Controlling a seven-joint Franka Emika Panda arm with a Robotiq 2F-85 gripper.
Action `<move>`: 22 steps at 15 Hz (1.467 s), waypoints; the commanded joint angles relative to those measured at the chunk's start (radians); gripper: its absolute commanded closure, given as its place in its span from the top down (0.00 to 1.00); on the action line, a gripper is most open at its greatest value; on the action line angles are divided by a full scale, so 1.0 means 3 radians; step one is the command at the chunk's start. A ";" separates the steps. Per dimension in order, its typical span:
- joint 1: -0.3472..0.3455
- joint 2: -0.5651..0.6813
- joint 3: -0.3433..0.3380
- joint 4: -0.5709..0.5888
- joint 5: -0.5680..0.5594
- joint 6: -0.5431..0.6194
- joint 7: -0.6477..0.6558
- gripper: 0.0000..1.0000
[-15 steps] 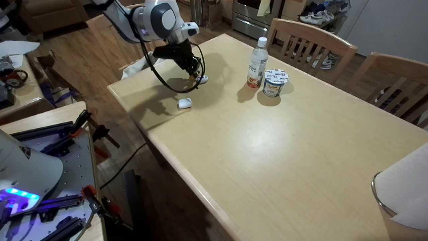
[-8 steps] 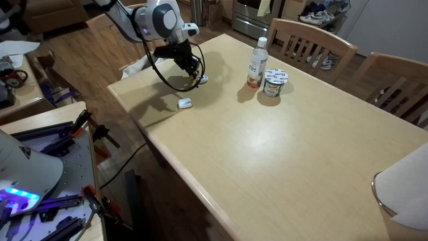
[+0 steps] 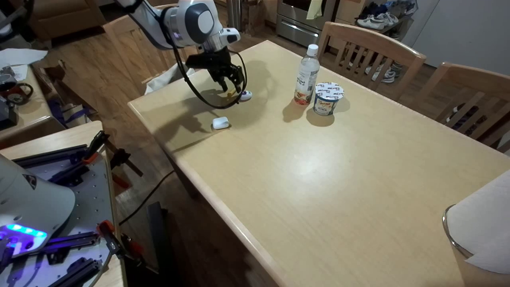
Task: Move the chapstick to the left
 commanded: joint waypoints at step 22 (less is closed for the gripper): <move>0.0080 -0.1540 -0.0339 -0.1526 -0.1441 -0.0075 0.1365 1.00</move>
